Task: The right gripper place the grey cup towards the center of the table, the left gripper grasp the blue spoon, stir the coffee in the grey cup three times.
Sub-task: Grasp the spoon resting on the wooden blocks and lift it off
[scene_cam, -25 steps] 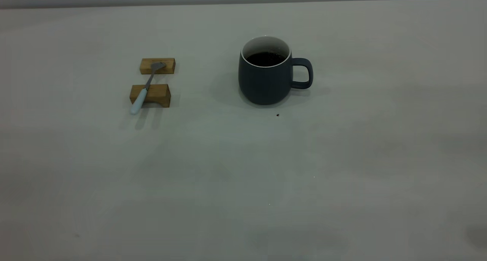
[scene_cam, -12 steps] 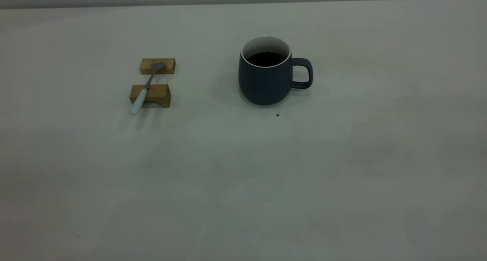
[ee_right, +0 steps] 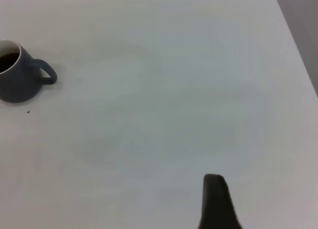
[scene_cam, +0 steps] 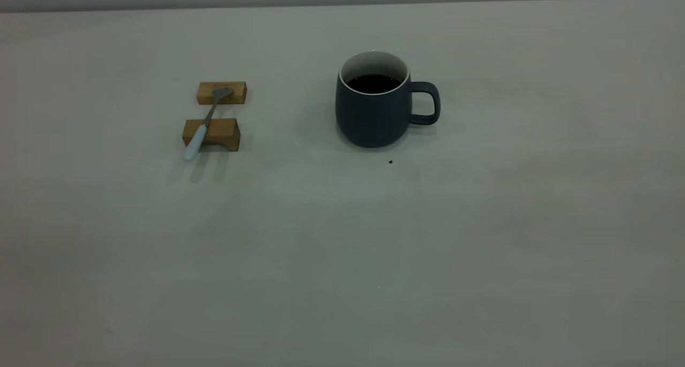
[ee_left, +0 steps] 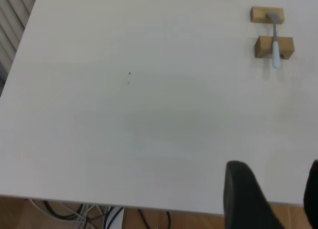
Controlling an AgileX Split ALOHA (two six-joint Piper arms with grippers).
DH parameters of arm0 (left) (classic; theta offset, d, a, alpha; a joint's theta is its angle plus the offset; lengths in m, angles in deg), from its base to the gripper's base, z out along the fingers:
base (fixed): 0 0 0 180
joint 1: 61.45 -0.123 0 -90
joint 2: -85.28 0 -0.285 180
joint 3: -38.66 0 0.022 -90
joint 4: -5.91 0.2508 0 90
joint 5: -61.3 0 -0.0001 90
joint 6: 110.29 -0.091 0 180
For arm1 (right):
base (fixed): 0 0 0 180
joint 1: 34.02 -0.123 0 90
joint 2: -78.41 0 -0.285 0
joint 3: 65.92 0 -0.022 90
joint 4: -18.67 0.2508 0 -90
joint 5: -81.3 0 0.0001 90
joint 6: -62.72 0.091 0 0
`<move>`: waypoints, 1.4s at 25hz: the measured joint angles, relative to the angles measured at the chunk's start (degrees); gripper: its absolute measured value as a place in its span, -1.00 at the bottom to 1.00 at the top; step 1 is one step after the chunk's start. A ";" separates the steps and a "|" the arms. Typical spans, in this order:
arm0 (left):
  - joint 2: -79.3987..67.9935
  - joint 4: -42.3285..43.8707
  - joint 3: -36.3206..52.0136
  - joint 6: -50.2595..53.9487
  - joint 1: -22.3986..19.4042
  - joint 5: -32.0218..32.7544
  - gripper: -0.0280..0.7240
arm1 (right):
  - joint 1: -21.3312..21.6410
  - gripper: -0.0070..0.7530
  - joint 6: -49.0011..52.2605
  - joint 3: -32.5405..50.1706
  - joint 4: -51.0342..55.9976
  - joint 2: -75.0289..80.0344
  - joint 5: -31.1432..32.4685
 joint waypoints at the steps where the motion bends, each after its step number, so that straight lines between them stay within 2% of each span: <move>1: 0.00 0.00 0.00 0.00 0.00 0.00 0.06 | 0.00 0.43 0.00 0.00 0.00 0.00 0.00; 27: -0.81 -0.38 0.00 0.59 0.00 -0.48 0.07 | 0.00 0.43 0.00 0.00 0.06 -0.02 0.00; 30: -6.14 -0.38 -0.27 0.59 0.00 -2.37 0.21 | 0.00 0.43 0.00 0.00 0.06 -0.02 0.00; 35: -21.59 -2.06 -2.97 0.41 0.00 -10.04 0.63 | 0.00 0.43 0.00 0.00 0.06 -0.02 0.00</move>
